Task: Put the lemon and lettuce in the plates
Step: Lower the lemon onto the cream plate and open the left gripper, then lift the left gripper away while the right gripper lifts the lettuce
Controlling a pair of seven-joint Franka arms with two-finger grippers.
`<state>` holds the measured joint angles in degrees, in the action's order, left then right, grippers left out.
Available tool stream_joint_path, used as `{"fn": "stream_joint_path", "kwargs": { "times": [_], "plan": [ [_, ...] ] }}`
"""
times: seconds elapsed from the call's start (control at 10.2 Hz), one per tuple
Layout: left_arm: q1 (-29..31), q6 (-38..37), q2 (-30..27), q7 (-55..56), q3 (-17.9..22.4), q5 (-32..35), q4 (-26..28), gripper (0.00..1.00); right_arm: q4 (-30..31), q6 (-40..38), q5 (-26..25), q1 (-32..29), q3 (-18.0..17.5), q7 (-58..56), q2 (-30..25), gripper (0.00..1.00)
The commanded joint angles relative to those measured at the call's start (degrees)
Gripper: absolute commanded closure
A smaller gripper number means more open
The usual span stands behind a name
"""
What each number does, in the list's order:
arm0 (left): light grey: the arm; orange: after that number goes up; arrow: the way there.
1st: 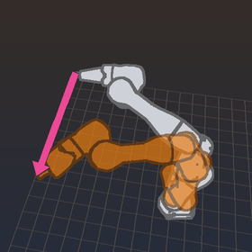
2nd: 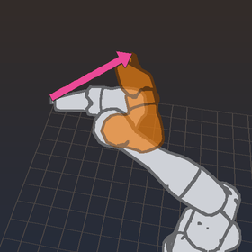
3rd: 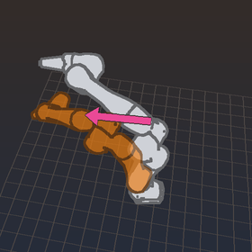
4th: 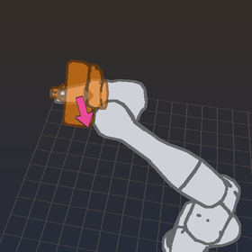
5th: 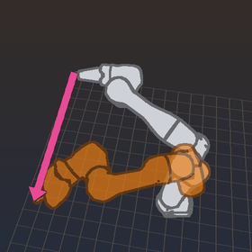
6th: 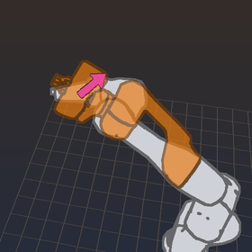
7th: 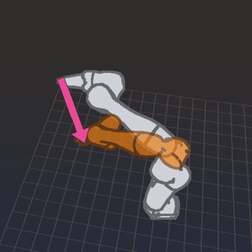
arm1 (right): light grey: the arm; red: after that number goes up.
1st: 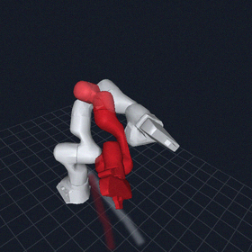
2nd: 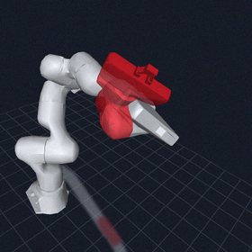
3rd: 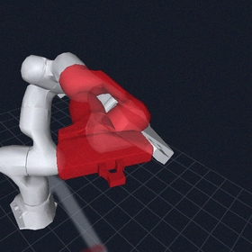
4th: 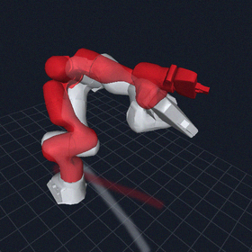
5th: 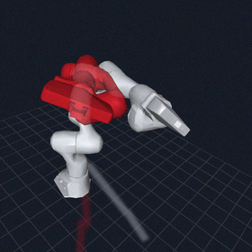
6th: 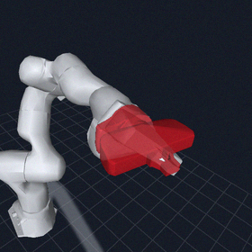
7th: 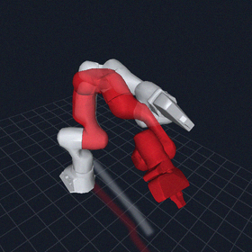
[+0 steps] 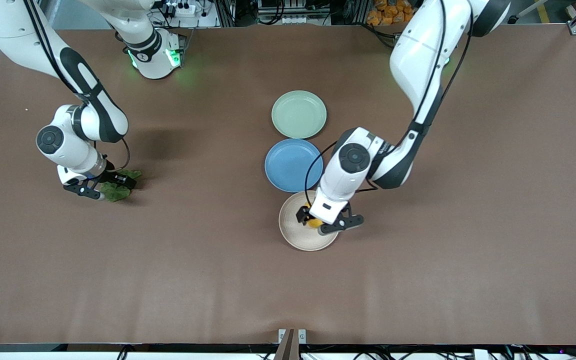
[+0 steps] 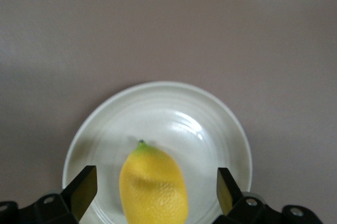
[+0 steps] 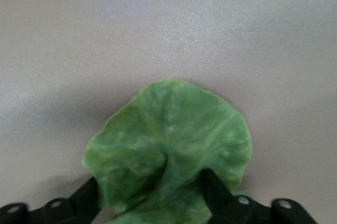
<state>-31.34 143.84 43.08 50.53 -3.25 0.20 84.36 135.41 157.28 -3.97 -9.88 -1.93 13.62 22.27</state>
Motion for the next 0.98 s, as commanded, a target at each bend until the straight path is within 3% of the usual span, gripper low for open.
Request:
{"fn": "stream_joint_path", "kwargs": {
  "times": [0.0, 0.1, 0.29, 0.49, 0.69, 0.88],
  "plan": [
    [0.40, -3.28, -5.54, 0.54, 1.14, 2.87, 1.68, 0.00, -1.81, -3.88, 0.01, -0.32, -0.89, 0.80, 1.02, 0.79],
    [1.36, -5.22, -7.21, -0.16, 1.31, 3.22, 1.59, 0.00, -1.90, -4.17, 0.01, -0.32, -0.89, 0.10, 0.93, 0.93],
    [3.21, -7.69, -9.93, -1.83, 1.49, 5.50, 1.59, 0.00, -2.52, -4.26, 0.01, -0.23, -0.89, 0.18, 0.41, 1.00],
    [4.97, -11.98, -12.75, -7.70, 1.49, 6.04, 1.59, 0.00, -3.22, -5.83, 0.01, -0.05, -0.97, 0.01, -1.61, 1.00],
    [6.29, -18.21, -16.43, -8.25, 1.40, 5.95, 1.59, 0.00, -8.56, -17.82, 0.10, 0.47, -1.06, 0.70, -3.02, 1.00],
    [7.52, -23.76, -19.51, -8.25, 1.32, 5.34, 1.51, 0.00, -11.39, -24.28, 0.10, 1.53, -1.06, 0.71, -5.12, 1.00]
  ]
}}
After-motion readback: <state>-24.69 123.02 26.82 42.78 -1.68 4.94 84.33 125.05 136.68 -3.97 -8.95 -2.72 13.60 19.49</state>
